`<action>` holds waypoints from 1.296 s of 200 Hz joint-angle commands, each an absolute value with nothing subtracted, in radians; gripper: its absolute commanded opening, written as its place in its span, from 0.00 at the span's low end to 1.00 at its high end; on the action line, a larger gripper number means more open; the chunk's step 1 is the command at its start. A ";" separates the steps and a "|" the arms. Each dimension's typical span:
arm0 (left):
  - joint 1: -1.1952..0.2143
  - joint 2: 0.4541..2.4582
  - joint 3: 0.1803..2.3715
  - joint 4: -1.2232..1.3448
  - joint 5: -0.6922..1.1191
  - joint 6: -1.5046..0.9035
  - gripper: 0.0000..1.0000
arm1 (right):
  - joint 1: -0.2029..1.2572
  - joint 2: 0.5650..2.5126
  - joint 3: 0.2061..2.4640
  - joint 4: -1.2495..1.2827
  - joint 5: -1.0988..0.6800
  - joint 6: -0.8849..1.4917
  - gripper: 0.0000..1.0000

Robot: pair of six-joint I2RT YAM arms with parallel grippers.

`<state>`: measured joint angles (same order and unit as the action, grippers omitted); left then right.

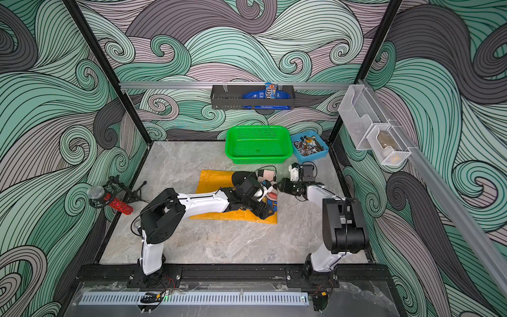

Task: Roll up the pillowcase
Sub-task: Roll the pillowcase at the center of the board.

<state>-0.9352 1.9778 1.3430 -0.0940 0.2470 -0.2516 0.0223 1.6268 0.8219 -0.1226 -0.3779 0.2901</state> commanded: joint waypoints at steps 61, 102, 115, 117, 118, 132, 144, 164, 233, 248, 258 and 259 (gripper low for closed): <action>-0.813 1.831 1.300 -0.165 0.211 -0.222 0.86 | 0.028 1.751 0.844 -0.199 -0.506 0.240 0.59; -0.727 1.749 1.211 -0.139 0.257 -0.240 0.86 | 0.042 1.803 0.871 -0.190 -0.570 0.252 0.56; -0.704 1.729 1.188 -0.139 0.259 -0.240 0.86 | 0.046 1.807 0.873 -0.182 -0.588 0.260 0.54; -0.701 1.726 1.184 -0.138 0.259 -0.241 0.86 | 0.046 1.807 0.873 -0.181 -0.589 0.259 0.54; -0.699 1.725 1.182 -0.139 0.260 -0.241 0.86 | 0.046 1.807 0.874 -0.181 -0.590 0.259 0.53; -0.682 1.706 1.160 -0.139 0.262 -0.239 0.86 | 0.045 1.798 0.872 -0.179 -0.592 0.253 0.51; -0.668 1.691 1.144 -0.142 0.261 -0.234 0.86 | 0.039 1.785 0.866 -0.166 -0.594 0.255 0.47; -0.651 1.673 1.118 -0.153 0.261 -0.225 0.86 | 0.037 1.764 0.853 -0.149 -0.603 0.256 0.36; -0.623 1.644 1.083 -0.159 0.276 -0.220 0.86 | 0.021 1.697 0.827 -0.150 -0.555 0.274 0.06; -0.621 1.643 1.084 -0.160 0.281 -0.219 0.86 | 0.007 1.672 0.820 -0.179 -0.518 0.275 0.02; -0.622 1.643 1.084 -0.160 0.283 -0.219 0.86 | 0.003 1.651 0.820 -0.220 -0.470 0.260 0.02; -0.622 1.643 1.083 -0.160 0.284 -0.219 0.86 | 0.003 1.650 0.821 -0.226 -0.464 0.257 0.02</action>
<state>-0.6304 1.6768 1.0889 -0.1436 0.2596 -0.2352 0.0235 1.7061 0.8318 -0.1581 -0.5526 0.2741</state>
